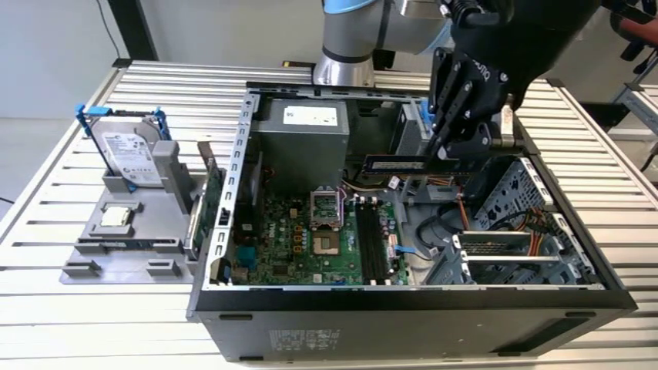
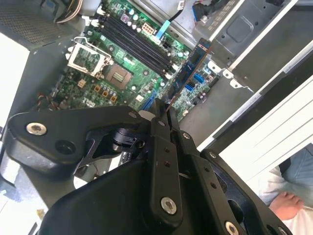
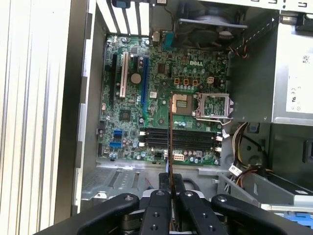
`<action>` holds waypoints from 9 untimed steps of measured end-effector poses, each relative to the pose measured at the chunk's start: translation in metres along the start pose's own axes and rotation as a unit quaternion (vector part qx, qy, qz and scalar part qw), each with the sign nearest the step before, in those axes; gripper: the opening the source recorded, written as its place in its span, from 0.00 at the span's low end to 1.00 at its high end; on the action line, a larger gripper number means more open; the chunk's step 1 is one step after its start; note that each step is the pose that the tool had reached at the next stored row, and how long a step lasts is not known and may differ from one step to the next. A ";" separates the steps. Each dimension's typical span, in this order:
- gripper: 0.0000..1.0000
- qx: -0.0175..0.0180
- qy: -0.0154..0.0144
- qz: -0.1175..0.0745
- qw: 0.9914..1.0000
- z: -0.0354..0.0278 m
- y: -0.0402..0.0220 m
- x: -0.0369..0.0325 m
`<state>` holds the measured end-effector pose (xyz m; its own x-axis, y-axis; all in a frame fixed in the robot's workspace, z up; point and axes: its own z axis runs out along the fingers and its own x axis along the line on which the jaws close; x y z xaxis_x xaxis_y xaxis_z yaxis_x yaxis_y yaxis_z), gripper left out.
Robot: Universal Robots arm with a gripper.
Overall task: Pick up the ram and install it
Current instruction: 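Pick up the ram and move it above insertion slot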
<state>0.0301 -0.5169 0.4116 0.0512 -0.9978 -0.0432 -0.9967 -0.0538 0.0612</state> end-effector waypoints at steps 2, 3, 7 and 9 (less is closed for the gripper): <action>0.00 0.000 0.000 0.000 1.000 -0.0001 -0.0024 0.0001; 0.00 0.000 0.000 0.000 1.000 -0.0002 -0.0035 0.0002; 0.00 0.000 0.000 -0.001 1.000 -0.0005 -0.0083 0.0004; 0.00 0.000 0.000 -0.001 1.000 -0.0007 -0.0106 0.0005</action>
<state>0.0408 -0.5169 0.4116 0.0539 -0.9976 -0.0432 -0.9965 -0.0565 0.0612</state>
